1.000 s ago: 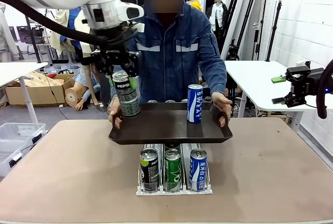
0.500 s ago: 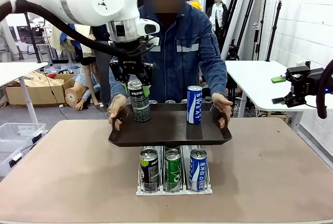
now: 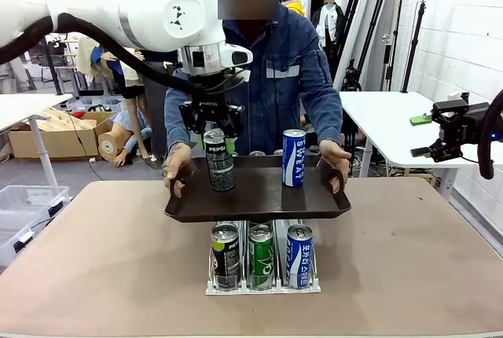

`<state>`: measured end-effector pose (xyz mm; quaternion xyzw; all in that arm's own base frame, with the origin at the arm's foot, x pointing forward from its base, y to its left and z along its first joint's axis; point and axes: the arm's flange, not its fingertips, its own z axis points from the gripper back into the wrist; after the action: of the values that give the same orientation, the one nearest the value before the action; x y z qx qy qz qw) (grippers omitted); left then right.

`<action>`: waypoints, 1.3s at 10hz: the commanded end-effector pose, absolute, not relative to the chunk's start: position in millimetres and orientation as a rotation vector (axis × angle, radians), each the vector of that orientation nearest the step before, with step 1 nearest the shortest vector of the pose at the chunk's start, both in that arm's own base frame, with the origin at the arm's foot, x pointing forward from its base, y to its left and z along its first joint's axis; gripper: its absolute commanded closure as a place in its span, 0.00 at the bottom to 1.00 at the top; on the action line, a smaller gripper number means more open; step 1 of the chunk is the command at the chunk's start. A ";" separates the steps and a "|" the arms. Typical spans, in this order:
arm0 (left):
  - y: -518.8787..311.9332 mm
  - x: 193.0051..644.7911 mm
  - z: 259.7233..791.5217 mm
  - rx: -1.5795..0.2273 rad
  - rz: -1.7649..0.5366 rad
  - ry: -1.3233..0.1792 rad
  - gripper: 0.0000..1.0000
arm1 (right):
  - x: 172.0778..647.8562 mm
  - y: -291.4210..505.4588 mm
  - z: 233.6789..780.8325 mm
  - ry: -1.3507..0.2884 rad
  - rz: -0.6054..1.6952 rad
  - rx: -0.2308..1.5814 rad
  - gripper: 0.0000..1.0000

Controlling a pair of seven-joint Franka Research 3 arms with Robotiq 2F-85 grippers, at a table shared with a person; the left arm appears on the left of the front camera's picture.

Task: Retrieve and hand over the desired beverage to the person.
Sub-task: Place the picked can on the Handle tray extended by the person.

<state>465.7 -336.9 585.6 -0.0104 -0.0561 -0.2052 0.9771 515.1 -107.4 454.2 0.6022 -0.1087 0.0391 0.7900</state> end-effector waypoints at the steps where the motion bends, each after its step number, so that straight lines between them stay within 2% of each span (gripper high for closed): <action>1: -342.5 474.8 592.1 0.014 -0.394 -0.092 1.00 | 514.3 -106.1 453.8 -0.234 0.077 1.294 0.00; 8: -343.6 484.8 580.2 0.024 -0.381 -0.046 1.00 | 514.3 -106.1 453.8 -0.234 0.077 1.294 0.00; 9: -343.8 484.4 581.9 0.023 -0.382 -0.045 0.92 | 514.3 -106.1 453.8 -0.234 0.077 1.294 0.00; 13: -342.1 485.4 585.0 0.024 -0.382 -0.052 0.12 | 514.3 -106.1 453.8 -0.234 0.077 1.294 0.00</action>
<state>482.3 -340.5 576.9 0.0003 -0.0201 -0.1978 0.9800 515.1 -107.4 454.1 0.6022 -0.1087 0.0391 0.7900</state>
